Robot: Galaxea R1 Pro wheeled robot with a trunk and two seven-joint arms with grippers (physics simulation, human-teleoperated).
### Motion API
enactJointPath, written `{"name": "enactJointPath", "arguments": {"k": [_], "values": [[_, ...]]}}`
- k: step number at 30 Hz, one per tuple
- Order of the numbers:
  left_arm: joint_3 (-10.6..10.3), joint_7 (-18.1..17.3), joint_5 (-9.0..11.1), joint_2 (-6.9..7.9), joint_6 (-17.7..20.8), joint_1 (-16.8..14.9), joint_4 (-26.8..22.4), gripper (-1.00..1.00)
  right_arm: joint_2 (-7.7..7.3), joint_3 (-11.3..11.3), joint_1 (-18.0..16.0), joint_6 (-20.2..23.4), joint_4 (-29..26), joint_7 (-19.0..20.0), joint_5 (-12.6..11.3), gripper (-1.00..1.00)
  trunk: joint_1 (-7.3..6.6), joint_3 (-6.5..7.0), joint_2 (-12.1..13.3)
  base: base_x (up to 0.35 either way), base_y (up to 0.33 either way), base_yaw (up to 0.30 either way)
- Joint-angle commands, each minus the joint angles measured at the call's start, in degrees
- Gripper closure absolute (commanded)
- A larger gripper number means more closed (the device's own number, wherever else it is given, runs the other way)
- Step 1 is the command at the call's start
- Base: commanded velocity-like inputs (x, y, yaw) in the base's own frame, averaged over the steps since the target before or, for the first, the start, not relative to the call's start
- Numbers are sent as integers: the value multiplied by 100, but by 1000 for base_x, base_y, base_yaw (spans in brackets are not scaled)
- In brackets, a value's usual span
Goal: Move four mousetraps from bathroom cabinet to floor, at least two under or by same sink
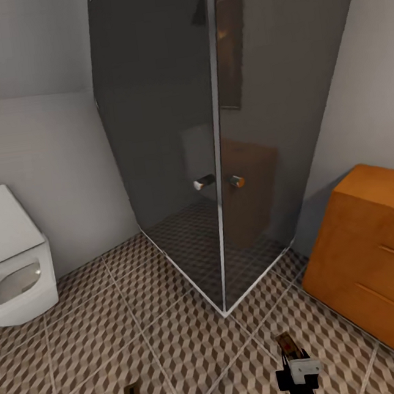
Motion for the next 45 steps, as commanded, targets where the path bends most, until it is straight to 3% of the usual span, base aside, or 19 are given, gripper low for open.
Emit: {"name": "enactJointPath", "arguments": {"k": [1, 45], "values": [[-47, -16, 25, -6, -27, -10, 24, 100, 1, -37, -2, -11, 2, -38, 62, 100, 0, -5, -3, 0, 0, 286], [-47, -100, 25, -6, -27, -10, 24, 100, 1, -37, -2, -11, 2, -38, 62, 100, 0, -5, -3, 0, 0, 286]]}}
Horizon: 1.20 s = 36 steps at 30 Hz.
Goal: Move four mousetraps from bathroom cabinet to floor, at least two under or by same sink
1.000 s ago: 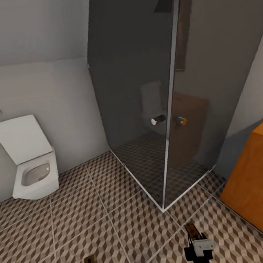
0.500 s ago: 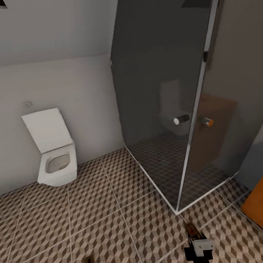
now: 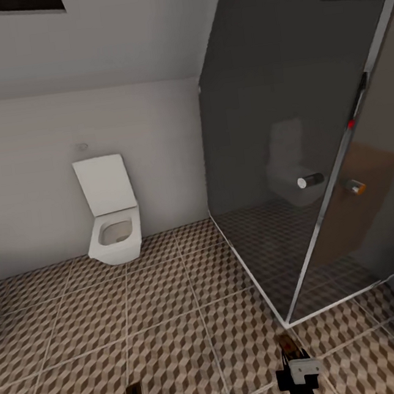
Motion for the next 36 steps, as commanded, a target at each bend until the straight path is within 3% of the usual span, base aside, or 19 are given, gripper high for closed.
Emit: {"name": "enactJointPath", "arguments": {"k": [1, 36], "values": [[-49, 29, 22, -6, -27, -10, 24, 100, 1, -37, -2, -11, 2, -38, 62, 100, 0, -5, -3, 0, 0, 286], [-49, 32, 22, -6, -27, -10, 24, 100, 1, -37, -2, -11, 2, -38, 62, 100, 0, -5, -3, 0, 0, 286]]}}
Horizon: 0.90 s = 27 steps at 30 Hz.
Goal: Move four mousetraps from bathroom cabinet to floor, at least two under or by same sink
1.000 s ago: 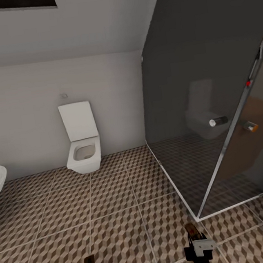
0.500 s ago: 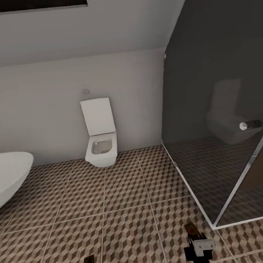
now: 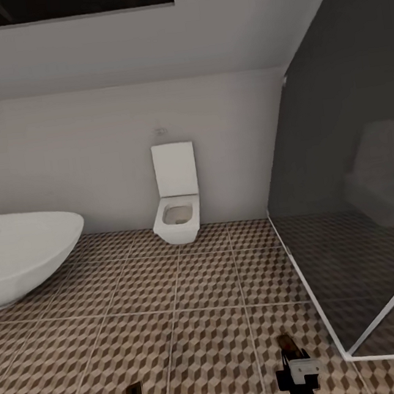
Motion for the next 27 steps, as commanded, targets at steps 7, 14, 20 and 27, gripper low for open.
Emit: {"name": "enactJointPath", "arguments": {"k": [7, 14, 20, 27], "values": [[-48, 31, 22, -6, -27, -10, 24, 100, 1, -37, -2, -10, 2, -38, 62, 100, 0, -5, -3, 0, 0, 286], [-49, 31, 22, -6, -27, -10, 24, 100, -5, -37, -2, -10, 2, -38, 62, 100, 0, -5, -3, 0, 0, 286], [-49, 30, 22, -6, -27, -9, 24, 100, -15, -37, -2, -10, 2, -38, 64, 100, 0, -5, -3, 0, 0, 286], [-49, 30, 22, -6, -27, -10, 24, 100, -9, -37, -2, -10, 2, -38, 64, 100, 0, -5, -3, 0, 0, 286]]}}
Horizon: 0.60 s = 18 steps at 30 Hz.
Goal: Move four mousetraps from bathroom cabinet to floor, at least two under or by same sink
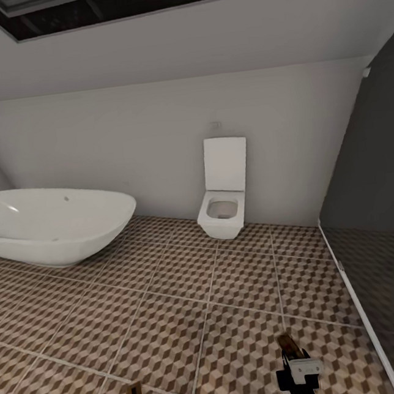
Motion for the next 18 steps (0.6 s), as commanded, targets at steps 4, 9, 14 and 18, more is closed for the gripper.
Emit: {"name": "enactJointPath", "arguments": {"k": [4, 9, 14, 18], "values": [[-49, 30, 22, -6, -27, -10, 24, 100, 1, -37, -2, -10, 2, -38, 64, 100, 0, -5, -3, 0, 0, 286], [-48, 31, 22, -6, -27, -10, 24, 100, 1, -37, -2, -10, 2, -38, 65, 100, 0, -5, -3, 0, 0, 286], [-47, 31, 22, -6, -27, -10, 24, 100, 1, -37, -2, -10, 2, -38, 65, 100, 0, -5, -3, 0, 0, 286], [-43, 31, 22, -3, -27, -10, 24, 100, 1, -37, -2, -10, 2, -38, 65, 100, 0, -5, -3, 0, 0, 286]]}}
